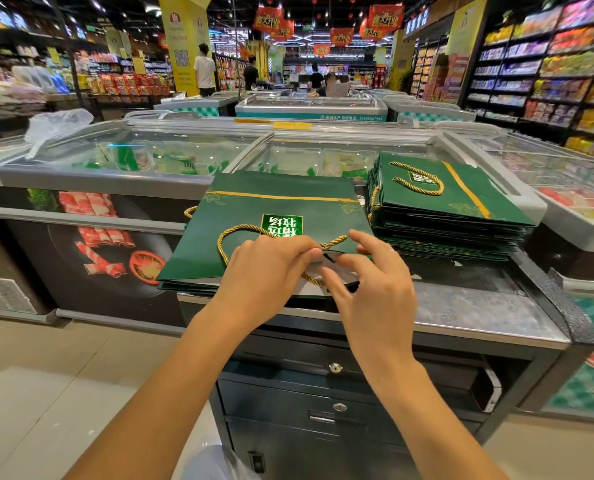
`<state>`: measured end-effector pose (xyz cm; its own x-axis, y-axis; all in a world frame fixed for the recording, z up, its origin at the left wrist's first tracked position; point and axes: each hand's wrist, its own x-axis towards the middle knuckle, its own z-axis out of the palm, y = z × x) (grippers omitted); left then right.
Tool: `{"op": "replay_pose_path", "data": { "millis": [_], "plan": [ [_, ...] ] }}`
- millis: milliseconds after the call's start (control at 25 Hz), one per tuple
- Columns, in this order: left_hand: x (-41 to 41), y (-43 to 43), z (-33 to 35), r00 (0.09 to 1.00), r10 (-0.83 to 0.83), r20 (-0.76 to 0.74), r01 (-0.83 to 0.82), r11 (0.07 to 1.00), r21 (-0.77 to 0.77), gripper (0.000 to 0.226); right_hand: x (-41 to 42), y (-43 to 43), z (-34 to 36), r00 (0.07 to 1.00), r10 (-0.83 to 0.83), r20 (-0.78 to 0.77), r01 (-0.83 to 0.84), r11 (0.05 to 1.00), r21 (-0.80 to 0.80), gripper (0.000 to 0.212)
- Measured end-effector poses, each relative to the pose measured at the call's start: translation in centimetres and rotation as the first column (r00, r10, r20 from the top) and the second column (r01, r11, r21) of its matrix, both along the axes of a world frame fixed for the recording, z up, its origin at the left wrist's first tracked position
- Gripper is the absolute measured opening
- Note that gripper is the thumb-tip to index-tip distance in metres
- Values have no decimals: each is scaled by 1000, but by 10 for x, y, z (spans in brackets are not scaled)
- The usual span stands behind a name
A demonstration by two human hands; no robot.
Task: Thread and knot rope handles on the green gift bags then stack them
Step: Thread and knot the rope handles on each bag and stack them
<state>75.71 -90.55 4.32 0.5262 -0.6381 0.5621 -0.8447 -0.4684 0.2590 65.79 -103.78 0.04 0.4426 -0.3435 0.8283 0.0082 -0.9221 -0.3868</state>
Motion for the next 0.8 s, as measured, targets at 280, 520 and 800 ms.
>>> {"op": "replay_pose_path", "data": {
  "millis": [280,520,800],
  "plan": [
    [-2,2,0,1000,6,0,-6,1000,-18,30,-4,-1,5,995,100,-22,-99,994,39,7],
    [-2,3,-1,1000,-15,-17,14,999,-49,28,-50,-26,11,936,349,-55,-328,917,227,10],
    [-10,4,-7,994,-84,-76,78,994,-74,25,-52,-49,19,883,465,-59,-414,832,369,12]
  ]
}}
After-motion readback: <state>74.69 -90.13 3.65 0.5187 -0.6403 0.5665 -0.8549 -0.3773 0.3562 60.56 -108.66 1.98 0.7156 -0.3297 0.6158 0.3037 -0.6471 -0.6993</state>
